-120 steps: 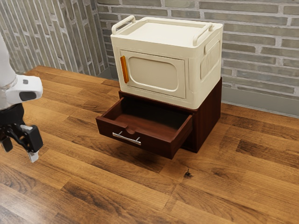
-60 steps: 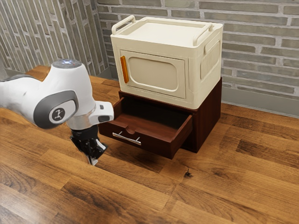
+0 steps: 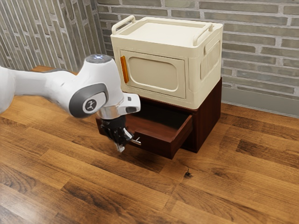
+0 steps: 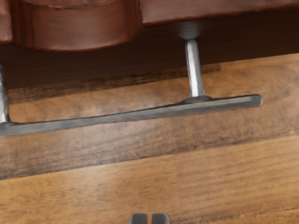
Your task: Push the drawer handle with one arm to close the drawer
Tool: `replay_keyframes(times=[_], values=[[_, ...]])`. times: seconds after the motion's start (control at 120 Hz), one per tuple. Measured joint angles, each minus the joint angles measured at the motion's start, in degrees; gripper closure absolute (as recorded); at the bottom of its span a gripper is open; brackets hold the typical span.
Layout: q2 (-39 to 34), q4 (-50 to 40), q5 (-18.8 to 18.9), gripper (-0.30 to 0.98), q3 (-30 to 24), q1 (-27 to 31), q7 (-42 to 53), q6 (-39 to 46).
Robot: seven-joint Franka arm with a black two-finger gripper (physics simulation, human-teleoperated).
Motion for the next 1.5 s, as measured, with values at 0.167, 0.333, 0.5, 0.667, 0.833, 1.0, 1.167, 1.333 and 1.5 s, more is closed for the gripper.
replay_keyframes(times=[0.167, 0.333, 0.5, 0.667, 0.833, 1.0, 1.167, 1.333, 1.5], values=[[3.74, 3.03, 1.95, 0.78, 0.44, 0.34, 0.21, 0.31], [5.87, 5.49, 3.46, 0.78, 1.37, 0.00, 0.35, 0.64], [6.93, 6.06, 4.63, 0.78, 1.76, -0.07, 0.33, 3.37], [7.43, 6.65, 5.86, 0.78, 2.11, -0.33, 0.32, 6.43], [9.22, 8.05, 6.64, 0.79, 2.39, -0.14, 0.35, 9.00], [11.85, 10.78, 7.73, 0.79, 2.40, -0.19, 0.38, 10.49], [14.00, 12.48, 8.65, 0.79, 3.00, -0.16, 0.47, 11.29], [15.96, 14.33, 8.99, 0.78, 3.27, -0.37, 0.57, 12.43], [17.67, 16.39, 9.15, 0.78, 3.28, -0.41, 0.66, 13.10]])
